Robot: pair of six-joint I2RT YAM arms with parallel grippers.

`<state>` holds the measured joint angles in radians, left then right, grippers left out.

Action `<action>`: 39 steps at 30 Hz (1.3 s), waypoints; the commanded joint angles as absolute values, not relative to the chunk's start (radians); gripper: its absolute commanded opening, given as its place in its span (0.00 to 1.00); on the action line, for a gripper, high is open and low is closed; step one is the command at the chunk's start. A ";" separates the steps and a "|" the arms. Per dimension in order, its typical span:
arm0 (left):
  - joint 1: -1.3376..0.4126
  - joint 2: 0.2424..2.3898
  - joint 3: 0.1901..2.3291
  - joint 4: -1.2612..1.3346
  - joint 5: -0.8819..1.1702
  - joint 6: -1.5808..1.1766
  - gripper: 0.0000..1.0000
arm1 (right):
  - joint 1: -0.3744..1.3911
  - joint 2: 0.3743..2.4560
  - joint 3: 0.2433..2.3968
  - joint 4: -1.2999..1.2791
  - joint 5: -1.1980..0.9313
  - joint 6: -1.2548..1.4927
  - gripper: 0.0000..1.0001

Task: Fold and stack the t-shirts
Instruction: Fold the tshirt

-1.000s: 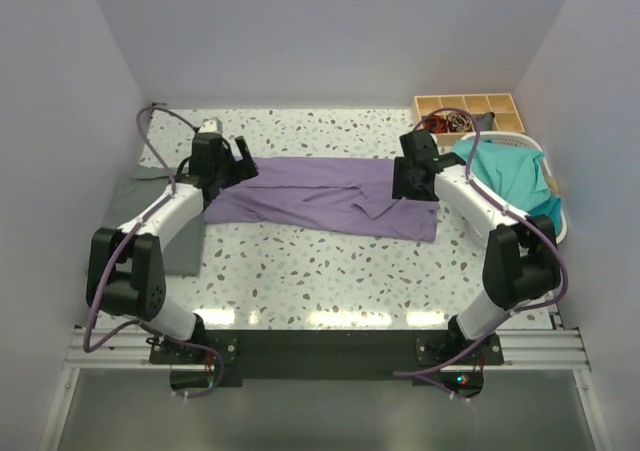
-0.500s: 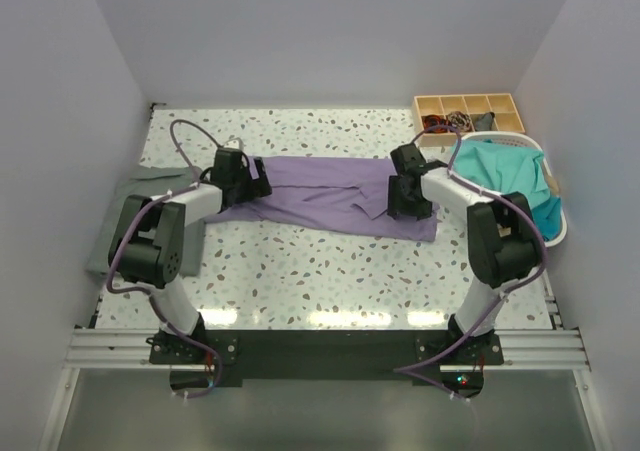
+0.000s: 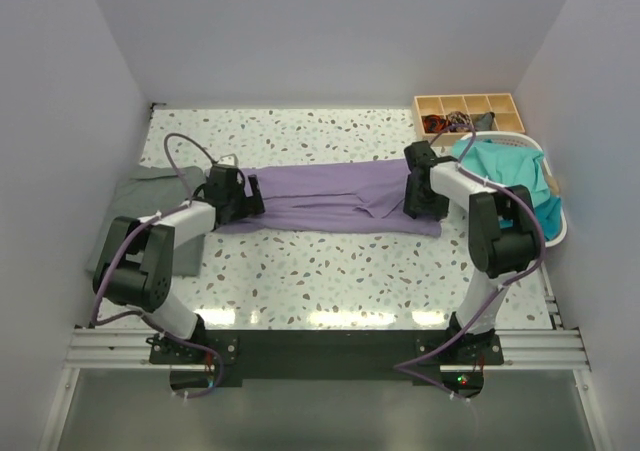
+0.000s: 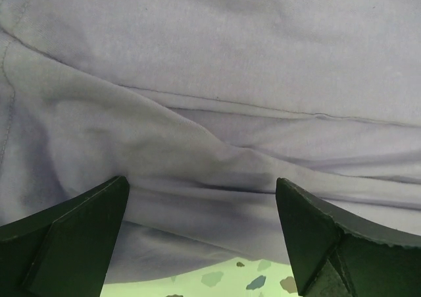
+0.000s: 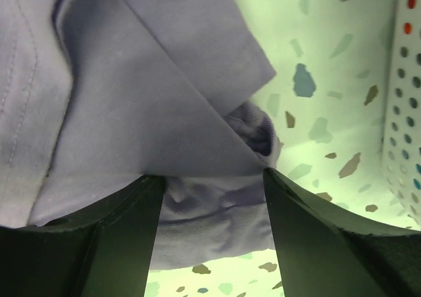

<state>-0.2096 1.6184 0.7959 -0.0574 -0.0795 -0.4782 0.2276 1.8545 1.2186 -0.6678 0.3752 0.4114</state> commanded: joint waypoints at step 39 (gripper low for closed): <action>-0.296 1.252 0.626 -0.131 -0.115 -0.577 1.00 | 0.192 1.657 1.146 -0.569 0.132 0.371 0.66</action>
<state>-0.2951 1.3464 0.6254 -0.2379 -0.1448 -0.5583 0.1890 1.6676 1.1530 -0.6067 0.1436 0.3695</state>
